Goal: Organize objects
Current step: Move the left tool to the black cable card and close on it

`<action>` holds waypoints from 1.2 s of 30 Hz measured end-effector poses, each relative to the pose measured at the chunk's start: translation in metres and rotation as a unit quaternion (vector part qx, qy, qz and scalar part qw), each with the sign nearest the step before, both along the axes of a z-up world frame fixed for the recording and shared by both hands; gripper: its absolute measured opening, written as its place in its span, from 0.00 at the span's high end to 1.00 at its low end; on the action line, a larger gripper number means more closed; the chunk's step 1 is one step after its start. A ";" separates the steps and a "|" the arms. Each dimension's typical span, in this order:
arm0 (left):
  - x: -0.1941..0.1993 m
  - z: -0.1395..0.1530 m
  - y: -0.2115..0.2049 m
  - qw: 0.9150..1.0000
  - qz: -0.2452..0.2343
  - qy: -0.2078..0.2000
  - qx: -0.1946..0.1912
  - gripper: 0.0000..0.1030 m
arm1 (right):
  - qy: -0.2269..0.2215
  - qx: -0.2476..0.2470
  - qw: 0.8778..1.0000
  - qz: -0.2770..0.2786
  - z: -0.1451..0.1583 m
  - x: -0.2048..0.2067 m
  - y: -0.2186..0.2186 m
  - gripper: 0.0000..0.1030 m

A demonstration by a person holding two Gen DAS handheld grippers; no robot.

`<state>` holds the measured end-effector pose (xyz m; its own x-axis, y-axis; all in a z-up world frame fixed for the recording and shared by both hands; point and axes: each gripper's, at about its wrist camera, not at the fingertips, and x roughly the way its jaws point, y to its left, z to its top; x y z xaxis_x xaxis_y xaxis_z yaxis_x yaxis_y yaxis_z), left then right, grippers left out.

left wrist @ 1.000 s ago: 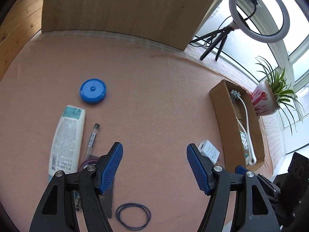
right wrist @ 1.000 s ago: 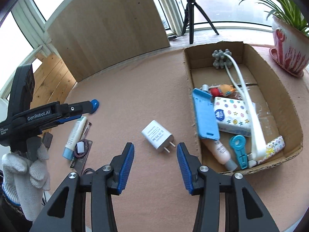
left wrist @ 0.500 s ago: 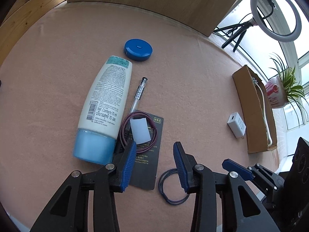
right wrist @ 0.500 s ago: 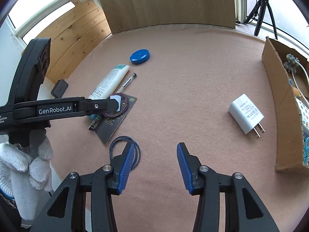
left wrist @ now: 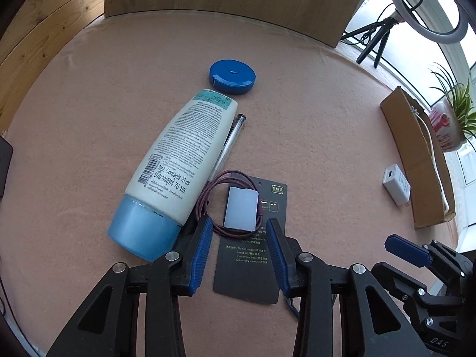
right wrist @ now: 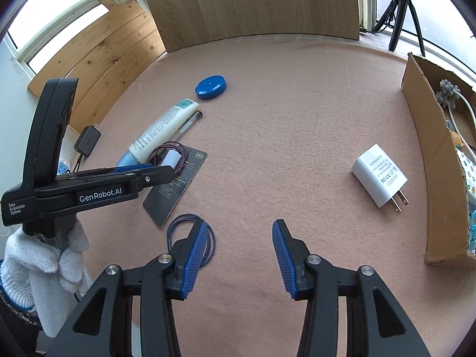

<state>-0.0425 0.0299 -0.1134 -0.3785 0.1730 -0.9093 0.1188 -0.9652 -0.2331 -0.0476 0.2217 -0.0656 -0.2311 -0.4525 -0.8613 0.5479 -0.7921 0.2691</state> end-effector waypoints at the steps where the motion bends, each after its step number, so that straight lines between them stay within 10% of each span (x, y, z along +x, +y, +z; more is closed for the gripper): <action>1: -0.001 0.000 0.001 1.000 -0.001 0.001 0.000 0.61 | -0.001 -0.001 1.000 -0.002 0.000 0.000 0.000 0.59; 7: -0.006 -0.002 0.015 0.999 -0.017 0.008 0.031 0.76 | -0.001 -0.003 1.000 -0.014 0.002 -0.006 0.004 0.59; 21: -0.025 -0.005 0.098 0.992 -0.106 0.008 0.068 0.78 | -0.018 -0.007 0.998 -0.065 -0.002 -0.026 0.037 0.59; 36: -0.024 0.020 0.109 0.987 -0.158 0.038 0.019 0.78 | -0.033 -0.018 0.994 -0.103 -0.006 -0.039 0.060 0.59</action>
